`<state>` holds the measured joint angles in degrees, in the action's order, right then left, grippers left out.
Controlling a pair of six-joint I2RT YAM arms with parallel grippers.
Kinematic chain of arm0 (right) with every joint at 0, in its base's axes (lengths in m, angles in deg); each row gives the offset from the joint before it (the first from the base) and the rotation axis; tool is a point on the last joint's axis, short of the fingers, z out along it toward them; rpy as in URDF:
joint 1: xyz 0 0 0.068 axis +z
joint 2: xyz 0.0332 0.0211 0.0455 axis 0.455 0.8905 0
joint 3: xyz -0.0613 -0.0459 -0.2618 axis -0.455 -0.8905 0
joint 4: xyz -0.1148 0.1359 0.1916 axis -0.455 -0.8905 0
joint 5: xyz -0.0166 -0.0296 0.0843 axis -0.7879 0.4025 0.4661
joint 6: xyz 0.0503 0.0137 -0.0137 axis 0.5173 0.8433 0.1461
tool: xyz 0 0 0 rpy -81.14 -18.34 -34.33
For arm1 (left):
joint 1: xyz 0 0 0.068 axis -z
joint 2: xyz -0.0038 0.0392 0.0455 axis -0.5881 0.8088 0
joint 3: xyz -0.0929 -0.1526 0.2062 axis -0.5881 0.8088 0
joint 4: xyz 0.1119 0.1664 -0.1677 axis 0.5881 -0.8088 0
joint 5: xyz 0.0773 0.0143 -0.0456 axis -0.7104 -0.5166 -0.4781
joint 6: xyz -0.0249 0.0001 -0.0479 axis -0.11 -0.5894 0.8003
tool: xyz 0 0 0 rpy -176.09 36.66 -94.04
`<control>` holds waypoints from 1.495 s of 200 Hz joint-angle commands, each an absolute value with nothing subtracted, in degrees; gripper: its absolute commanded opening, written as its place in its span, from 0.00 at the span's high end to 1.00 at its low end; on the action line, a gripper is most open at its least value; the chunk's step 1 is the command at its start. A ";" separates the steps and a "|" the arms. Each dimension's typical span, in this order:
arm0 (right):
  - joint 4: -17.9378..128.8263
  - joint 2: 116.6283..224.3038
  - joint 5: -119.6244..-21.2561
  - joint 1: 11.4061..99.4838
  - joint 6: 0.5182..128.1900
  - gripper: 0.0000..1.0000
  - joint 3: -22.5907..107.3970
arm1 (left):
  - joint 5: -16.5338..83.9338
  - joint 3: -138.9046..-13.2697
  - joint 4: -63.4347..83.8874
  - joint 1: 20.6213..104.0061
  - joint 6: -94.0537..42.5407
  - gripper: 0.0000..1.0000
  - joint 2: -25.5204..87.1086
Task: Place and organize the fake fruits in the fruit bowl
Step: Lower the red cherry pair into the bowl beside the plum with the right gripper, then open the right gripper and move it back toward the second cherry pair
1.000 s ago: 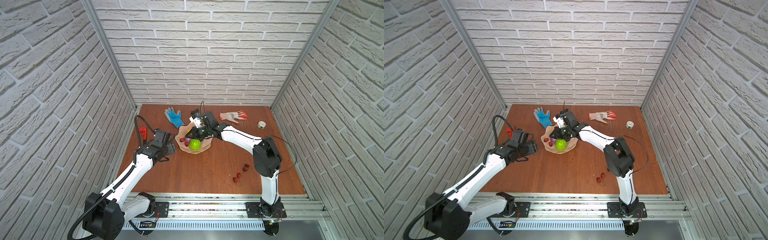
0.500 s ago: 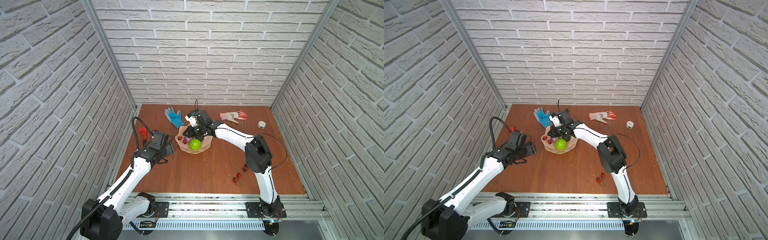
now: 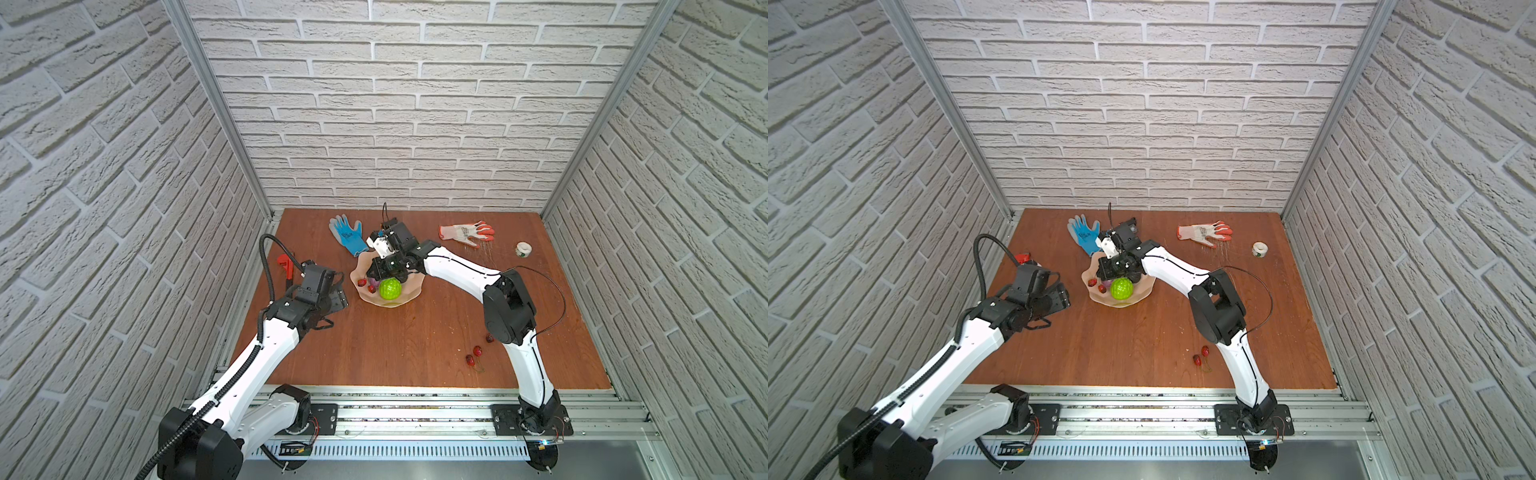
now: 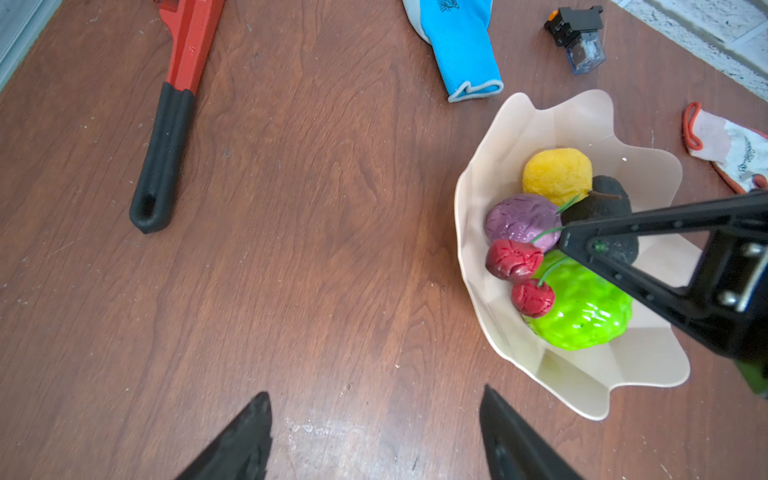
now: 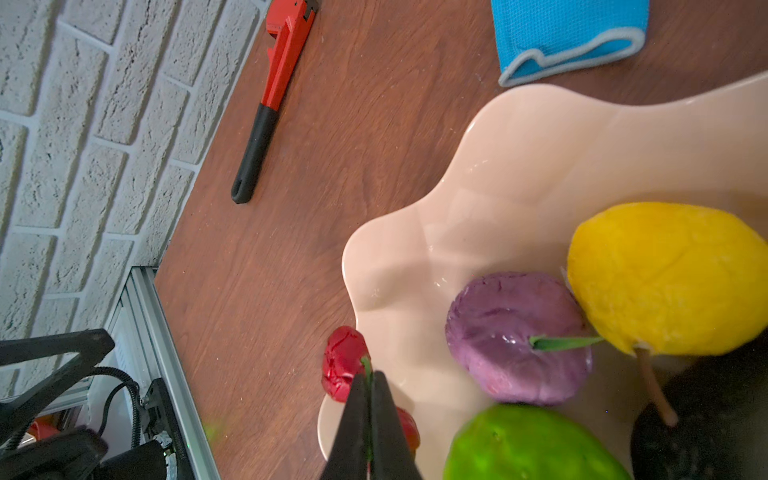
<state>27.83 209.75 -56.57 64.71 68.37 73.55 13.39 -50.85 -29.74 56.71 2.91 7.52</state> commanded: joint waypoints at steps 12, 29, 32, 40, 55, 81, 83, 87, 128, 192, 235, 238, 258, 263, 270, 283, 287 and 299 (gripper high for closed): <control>27.54 210.00 -57.90 65.28 66.79 0.94 74.78 | 12.29 -50.54 -30.03 56.34 3.43 0.22 7.05; 27.02 210.86 -58.21 65.39 66.43 0.94 75.44 | 12.12 -50.54 -30.12 56.33 3.52 0.22 6.79; 27.00 211.04 -58.20 65.39 66.40 0.94 75.51 | 12.09 -50.45 -30.12 56.33 3.52 0.22 6.71; 26.91 211.26 -58.42 65.38 66.28 0.94 75.52 | 12.02 -50.37 -30.11 56.35 3.60 0.22 6.53; 26.91 211.26 -59.03 65.47 66.00 0.94 75.49 | 11.93 -50.26 -30.19 56.33 3.69 0.22 6.44; 26.20 211.51 -59.96 65.64 65.32 0.94 75.98 | 11.95 -50.16 -29.94 56.33 3.78 0.22 6.65; 26.07 211.53 -60.07 65.64 65.23 0.94 76.09 | 11.94 -50.15 -29.94 56.33 3.78 0.22 6.66; 25.82 211.58 -60.22 65.73 65.06 0.94 76.23 | 11.91 -50.19 -29.94 56.33 3.78 0.22 6.74; 24.39 212.50 -60.71 65.94 63.98 0.94 77.44 | 11.94 -50.35 -29.85 56.33 3.60 0.22 6.84; 23.72 212.38 -61.26 66.26 63.45 0.80 78.77 | 11.85 -50.66 -30.03 56.33 3.52 0.22 6.63; 25.12 211.01 -61.94 66.34 63.96 0.74 79.06 | 11.89 -51.01 -30.02 56.38 3.56 0.22 6.67; 25.22 210.89 -61.94 66.35 63.99 0.74 79.15 | 11.93 -51.03 -30.07 56.38 3.60 0.22 6.66; 25.29 209.87 -62.45 66.55 63.80 0.73 79.73 | 12.11 -51.11 -30.06 56.33 3.69 0.22 6.66; 25.24 209.54 -62.53 66.60 63.67 0.72 79.87 | 12.18 -51.15 -30.03 56.32 3.67 0.22 6.68; 25.28 208.85 -62.68 66.57 63.54 0.72 79.86 | 12.29 -51.18 -29.82 56.33 3.69 0.21 6.75; 25.32 207.33 -63.12 66.54 63.14 0.71 79.61 | 12.63 -51.26 -28.76 56.37 3.78 0.22 7.13; 25.39 206.74 -63.16 66.55 63.03 0.71 79.50 | 12.78 -51.36 -28.22 56.32 3.77 0.22 7.30; 25.70 204.75 -63.67 66.61 62.61 0.70 78.84 | 13.52 -52.29 -26.61 56.32 3.54 0.22 8.20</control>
<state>23.57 211.96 -62.49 66.02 63.78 77.92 13.15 -50.85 -29.76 56.65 2.94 7.39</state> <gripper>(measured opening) 0.293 0.785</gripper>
